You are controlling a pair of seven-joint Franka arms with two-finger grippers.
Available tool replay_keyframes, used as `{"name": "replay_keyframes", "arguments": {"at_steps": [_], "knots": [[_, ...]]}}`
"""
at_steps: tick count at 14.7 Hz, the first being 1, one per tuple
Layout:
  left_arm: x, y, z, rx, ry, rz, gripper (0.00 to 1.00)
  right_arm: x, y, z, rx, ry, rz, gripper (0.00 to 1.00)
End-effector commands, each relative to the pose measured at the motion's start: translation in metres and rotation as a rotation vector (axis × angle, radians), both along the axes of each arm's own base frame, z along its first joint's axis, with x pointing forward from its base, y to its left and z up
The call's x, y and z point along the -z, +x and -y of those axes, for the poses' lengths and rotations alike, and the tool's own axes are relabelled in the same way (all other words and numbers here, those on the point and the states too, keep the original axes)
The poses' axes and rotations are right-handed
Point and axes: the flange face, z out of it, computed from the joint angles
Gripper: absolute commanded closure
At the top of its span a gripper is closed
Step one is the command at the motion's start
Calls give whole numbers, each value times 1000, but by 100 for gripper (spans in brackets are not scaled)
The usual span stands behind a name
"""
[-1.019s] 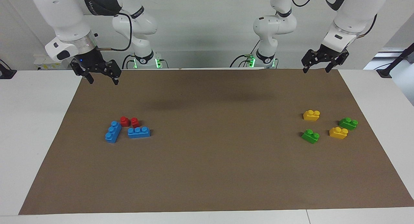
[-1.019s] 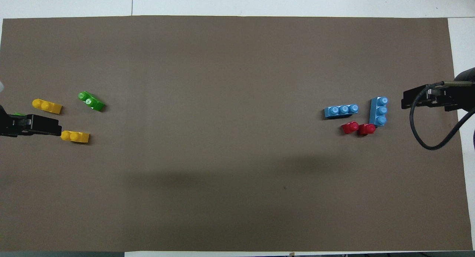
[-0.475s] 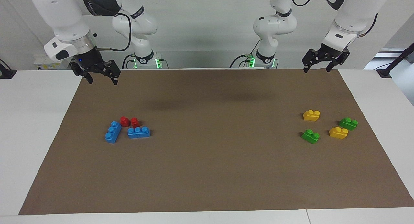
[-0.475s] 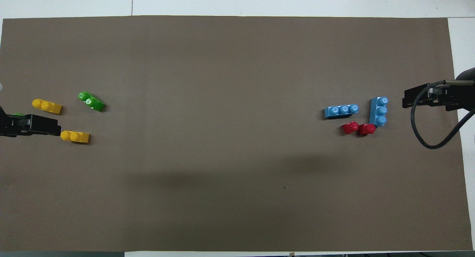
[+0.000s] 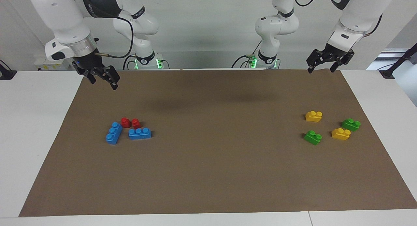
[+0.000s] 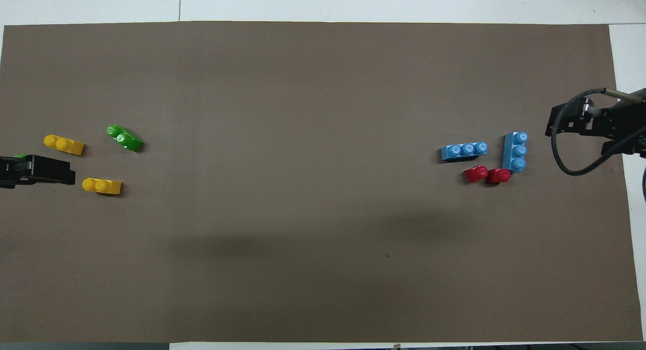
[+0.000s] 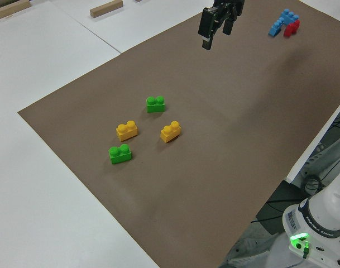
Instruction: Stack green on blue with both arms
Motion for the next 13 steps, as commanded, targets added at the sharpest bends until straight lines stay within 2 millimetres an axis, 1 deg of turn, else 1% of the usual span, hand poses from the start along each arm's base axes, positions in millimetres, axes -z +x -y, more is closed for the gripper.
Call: {"name": "replay_keyframes", "arguments": {"at_steps": [1, 2, 4, 6, 7, 8, 9, 10, 11, 12, 13], "knots": [[3, -7, -5, -137, 2, 17, 0, 13, 17, 5, 204, 32, 13, 0], [5, -8, -5, -199, 2, 40, 0, 18, 24, 4, 278, 36, 7, 0], [15, -5, -6, -306, -1, 67, 0, 24, 43, 6, 461, 93, -15, 0], [21, -2, -6, -417, -7, 90, 0, 34, 52, 8, 602, 135, -47, 0], [23, -1, -5, -461, -16, 92, 0, 43, 56, 9, 678, 162, -70, 0], [25, 0, -6, -511, -38, 88, 0, 52, 62, 7, 789, 201, -104, 0], [28, 3, -12, -564, -58, 87, 0, 57, 67, 5, 901, 239, -118, 0], [31, 6, -14, -613, -74, 86, 0, 65, 72, 7, 964, 251, -130, 0], [37, 11, -14, -657, -76, 83, 0, 74, 75, 9, 973, 254, -138, 0], [43, 16, -14, -688, -77, 82, 0, 86, 80, 16, 985, 254, -140, 0], [48, 19, -15, -698, -80, 84, 0, 96, 85, 18, 992, 266, -146, 0]]}}
